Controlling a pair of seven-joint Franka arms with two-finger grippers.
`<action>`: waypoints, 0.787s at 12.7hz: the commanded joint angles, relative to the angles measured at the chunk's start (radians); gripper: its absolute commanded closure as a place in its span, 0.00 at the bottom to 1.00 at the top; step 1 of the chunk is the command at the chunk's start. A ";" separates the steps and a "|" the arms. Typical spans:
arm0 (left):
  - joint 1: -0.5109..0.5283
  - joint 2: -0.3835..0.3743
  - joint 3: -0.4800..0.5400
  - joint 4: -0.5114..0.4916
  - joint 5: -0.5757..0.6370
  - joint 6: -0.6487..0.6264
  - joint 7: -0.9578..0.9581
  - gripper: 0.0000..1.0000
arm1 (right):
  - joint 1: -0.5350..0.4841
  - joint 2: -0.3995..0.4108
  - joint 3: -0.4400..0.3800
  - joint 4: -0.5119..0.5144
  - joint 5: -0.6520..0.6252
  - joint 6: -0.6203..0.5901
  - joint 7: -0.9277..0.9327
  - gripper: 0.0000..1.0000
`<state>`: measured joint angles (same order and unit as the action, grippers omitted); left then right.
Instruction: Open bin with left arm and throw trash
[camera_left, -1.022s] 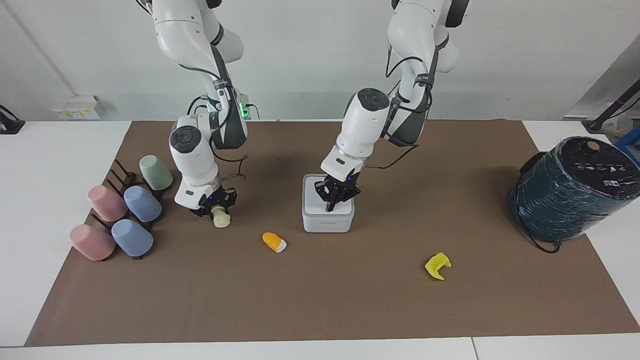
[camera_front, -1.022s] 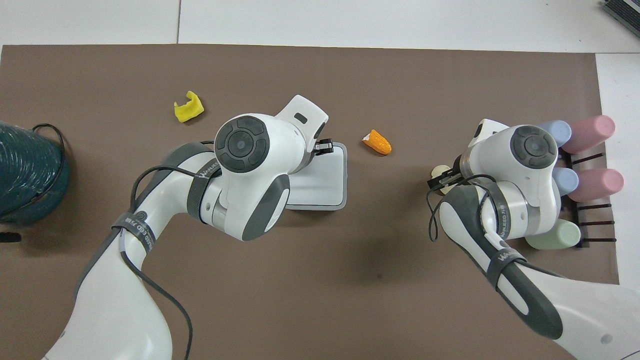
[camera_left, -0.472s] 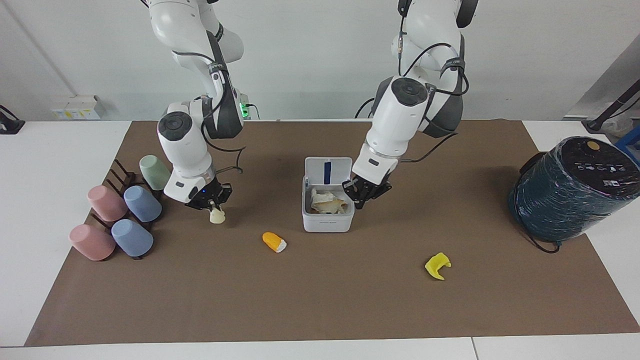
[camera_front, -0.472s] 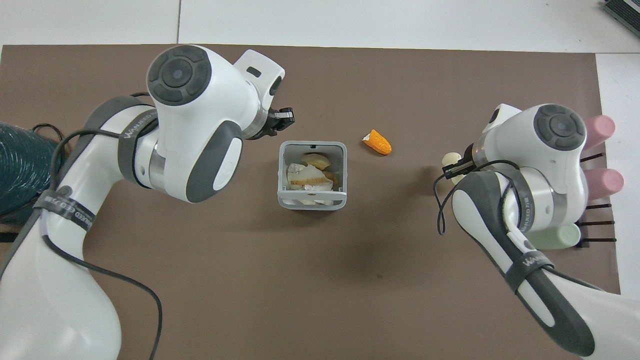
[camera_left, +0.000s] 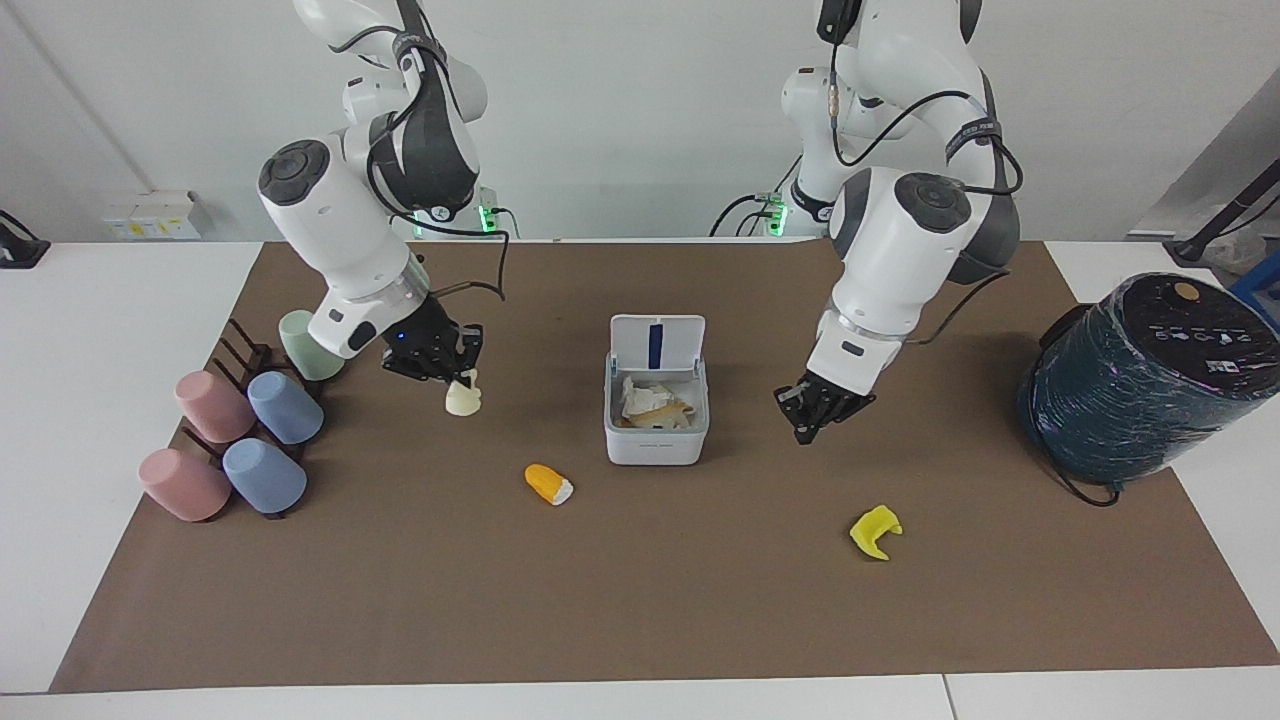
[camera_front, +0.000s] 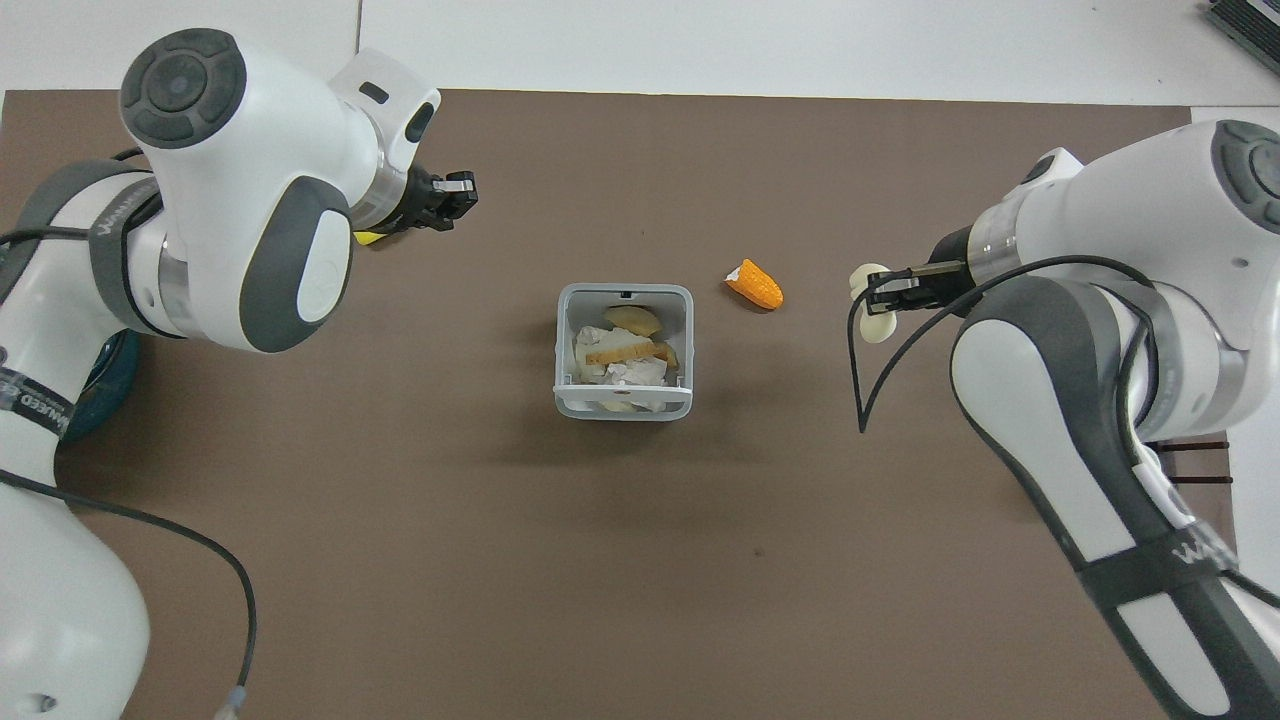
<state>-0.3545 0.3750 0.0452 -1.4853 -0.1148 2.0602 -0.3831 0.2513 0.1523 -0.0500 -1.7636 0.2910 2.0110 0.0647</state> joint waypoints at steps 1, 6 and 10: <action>0.032 0.015 -0.007 -0.021 0.015 0.075 0.038 0.52 | 0.072 0.035 0.033 0.027 0.062 0.093 0.168 1.00; 0.080 0.073 -0.005 -0.053 0.039 0.216 0.171 0.14 | 0.216 0.116 0.033 0.027 0.152 0.282 0.312 1.00; 0.101 0.146 -0.007 -0.049 0.122 0.329 0.225 0.11 | 0.247 0.145 0.033 0.000 0.221 0.285 0.343 1.00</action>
<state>-0.2602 0.4940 0.0459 -1.5300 -0.0415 2.3350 -0.1921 0.4853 0.2940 -0.0132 -1.7550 0.4847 2.2914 0.3824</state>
